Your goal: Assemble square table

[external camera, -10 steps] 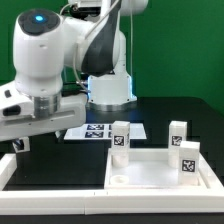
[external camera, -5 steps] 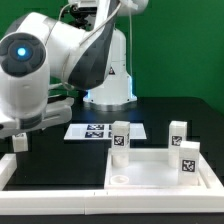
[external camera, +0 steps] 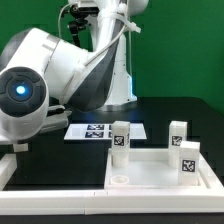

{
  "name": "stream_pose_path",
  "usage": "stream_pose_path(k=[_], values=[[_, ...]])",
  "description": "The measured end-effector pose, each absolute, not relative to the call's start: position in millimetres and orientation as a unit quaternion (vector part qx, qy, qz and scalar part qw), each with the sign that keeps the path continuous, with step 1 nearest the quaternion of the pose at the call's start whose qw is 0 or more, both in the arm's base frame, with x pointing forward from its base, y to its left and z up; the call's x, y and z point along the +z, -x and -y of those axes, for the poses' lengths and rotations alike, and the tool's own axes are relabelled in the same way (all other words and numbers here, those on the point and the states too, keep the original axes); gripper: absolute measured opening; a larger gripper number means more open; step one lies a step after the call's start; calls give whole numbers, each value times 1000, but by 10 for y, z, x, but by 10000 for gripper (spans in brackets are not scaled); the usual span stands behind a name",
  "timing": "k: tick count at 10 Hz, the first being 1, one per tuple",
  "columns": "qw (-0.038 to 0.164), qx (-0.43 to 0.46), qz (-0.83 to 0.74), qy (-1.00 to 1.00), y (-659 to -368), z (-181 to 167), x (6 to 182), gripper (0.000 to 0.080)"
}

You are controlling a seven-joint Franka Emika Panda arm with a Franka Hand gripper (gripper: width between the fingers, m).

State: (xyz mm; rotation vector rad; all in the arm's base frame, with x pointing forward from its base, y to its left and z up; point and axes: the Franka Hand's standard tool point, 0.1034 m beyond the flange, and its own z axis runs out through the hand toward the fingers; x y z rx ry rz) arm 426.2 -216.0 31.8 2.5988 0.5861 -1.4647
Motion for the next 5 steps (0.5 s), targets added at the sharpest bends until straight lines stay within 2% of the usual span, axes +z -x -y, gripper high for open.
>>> stream_pose_path(k=[2, 3, 5], values=[[56, -480, -184, -856, -4257, 2171, 309, 648], [68, -473, -168, -862, -4241, 2188, 257, 648], [67, -472, -167, -863, -4161, 2188, 207, 648]])
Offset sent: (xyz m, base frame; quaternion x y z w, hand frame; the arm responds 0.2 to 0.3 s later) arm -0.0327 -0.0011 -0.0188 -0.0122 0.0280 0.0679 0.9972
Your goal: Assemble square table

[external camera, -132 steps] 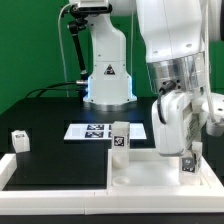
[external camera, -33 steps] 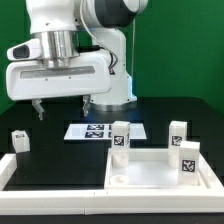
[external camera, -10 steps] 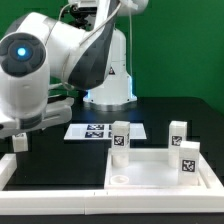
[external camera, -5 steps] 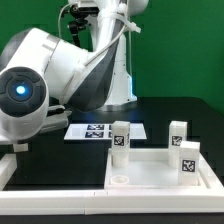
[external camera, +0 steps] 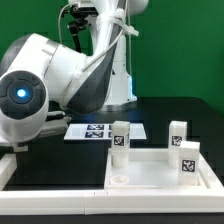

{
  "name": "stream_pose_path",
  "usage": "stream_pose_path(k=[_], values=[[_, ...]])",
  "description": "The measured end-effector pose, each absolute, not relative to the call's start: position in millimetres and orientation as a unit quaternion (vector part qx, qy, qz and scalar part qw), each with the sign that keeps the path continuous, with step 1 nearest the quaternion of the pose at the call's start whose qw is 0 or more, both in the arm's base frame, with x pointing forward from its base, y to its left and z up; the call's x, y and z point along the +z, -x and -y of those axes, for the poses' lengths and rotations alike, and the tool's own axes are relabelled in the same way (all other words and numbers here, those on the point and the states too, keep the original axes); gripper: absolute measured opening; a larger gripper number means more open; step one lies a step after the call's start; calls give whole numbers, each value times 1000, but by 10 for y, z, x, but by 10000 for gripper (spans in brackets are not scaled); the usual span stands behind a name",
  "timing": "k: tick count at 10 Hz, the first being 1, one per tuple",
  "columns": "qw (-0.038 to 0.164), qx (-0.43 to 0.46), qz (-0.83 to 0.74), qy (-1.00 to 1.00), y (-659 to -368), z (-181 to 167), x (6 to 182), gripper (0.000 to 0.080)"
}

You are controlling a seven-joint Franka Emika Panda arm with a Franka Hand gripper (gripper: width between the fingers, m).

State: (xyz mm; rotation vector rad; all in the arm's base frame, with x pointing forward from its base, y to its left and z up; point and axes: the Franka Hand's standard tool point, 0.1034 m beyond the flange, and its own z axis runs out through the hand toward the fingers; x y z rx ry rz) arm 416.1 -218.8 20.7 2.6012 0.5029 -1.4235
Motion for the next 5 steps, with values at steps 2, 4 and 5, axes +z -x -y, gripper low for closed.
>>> stream_pose_path(k=[2, 4, 5], values=[[67, -472, -167, -863, -4162, 2190, 205, 550], [67, -472, -167, -863, -4161, 2192, 204, 280], [67, -472, -167, -863, -4161, 2192, 204, 280]])
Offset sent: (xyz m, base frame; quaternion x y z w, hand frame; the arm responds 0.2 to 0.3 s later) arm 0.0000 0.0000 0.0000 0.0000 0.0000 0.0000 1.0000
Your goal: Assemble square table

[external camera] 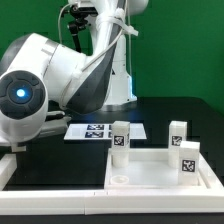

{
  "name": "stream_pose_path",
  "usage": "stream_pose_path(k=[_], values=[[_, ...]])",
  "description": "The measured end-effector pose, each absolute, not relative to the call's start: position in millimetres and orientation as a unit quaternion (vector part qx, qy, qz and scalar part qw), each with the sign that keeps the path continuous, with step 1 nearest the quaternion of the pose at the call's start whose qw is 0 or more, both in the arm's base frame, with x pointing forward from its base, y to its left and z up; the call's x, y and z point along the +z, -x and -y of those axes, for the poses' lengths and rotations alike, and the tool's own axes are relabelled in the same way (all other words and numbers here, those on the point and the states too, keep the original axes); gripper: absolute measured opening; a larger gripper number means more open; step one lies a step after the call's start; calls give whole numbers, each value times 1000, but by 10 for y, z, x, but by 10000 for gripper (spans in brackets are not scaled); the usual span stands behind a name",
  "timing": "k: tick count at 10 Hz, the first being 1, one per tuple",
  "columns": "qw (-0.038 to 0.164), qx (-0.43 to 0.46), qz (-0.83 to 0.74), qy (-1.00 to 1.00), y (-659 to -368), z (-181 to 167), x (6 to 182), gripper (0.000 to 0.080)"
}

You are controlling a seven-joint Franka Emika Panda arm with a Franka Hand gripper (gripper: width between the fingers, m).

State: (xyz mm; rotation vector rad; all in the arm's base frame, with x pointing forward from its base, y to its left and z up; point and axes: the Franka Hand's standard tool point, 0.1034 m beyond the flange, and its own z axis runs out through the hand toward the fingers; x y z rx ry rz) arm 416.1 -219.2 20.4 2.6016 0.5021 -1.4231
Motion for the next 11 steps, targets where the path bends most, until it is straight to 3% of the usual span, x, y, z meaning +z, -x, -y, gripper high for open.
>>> stream_pose_path(k=[11], values=[[66, -475, -166, -862, -4166, 2181, 236, 284]])
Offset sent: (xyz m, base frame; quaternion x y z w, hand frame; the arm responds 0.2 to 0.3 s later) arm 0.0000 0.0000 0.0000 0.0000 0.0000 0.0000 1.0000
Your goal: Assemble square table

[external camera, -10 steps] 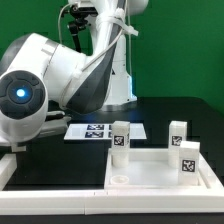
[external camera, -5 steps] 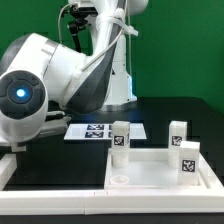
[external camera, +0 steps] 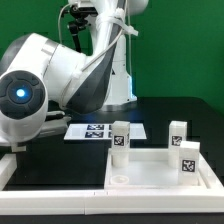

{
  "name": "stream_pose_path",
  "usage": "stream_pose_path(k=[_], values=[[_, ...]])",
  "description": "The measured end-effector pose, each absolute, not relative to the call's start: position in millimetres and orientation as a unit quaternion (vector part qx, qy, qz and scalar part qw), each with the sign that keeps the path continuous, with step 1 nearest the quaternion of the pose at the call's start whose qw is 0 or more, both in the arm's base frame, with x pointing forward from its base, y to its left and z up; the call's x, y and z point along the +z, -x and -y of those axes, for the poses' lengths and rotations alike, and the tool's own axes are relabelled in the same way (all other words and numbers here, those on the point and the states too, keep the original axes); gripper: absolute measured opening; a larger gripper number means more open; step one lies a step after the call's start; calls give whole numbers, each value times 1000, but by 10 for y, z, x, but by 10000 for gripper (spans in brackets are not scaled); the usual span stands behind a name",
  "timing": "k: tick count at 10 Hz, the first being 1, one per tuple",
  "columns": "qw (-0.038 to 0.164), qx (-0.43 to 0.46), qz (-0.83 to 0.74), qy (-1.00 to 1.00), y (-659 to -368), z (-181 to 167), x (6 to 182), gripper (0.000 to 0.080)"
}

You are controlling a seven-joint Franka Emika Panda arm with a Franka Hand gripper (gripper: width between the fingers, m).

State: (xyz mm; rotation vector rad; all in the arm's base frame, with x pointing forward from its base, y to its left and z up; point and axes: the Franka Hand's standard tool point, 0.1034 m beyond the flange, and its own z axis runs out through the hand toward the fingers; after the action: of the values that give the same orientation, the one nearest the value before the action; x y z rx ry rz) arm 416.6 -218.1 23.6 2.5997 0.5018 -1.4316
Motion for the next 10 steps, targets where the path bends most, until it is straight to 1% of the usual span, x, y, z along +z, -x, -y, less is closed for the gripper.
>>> stream_pose_path(k=[2, 3, 4, 5, 6, 7, 8, 9, 10], values=[[53, -481, -160, -861, -4312, 2040, 707, 284], [50, -471, -150, -868, -4367, 1995, 916, 284], [51, -473, -136, -869, -4365, 1940, 1041, 284], [52, -459, -137, -876, -4391, 1929, 1063, 284], [53, -421, -146, -894, -4456, 1957, 1037, 284], [50, -403, -147, -902, -4444, 1960, 1052, 284], [48, -365, -149, -918, -4498, 1944, 1055, 284], [34, -340, -111, -933, -4577, 1737, 1161, 284], [35, -303, -86, -948, -4779, 1483, 1351, 284]])
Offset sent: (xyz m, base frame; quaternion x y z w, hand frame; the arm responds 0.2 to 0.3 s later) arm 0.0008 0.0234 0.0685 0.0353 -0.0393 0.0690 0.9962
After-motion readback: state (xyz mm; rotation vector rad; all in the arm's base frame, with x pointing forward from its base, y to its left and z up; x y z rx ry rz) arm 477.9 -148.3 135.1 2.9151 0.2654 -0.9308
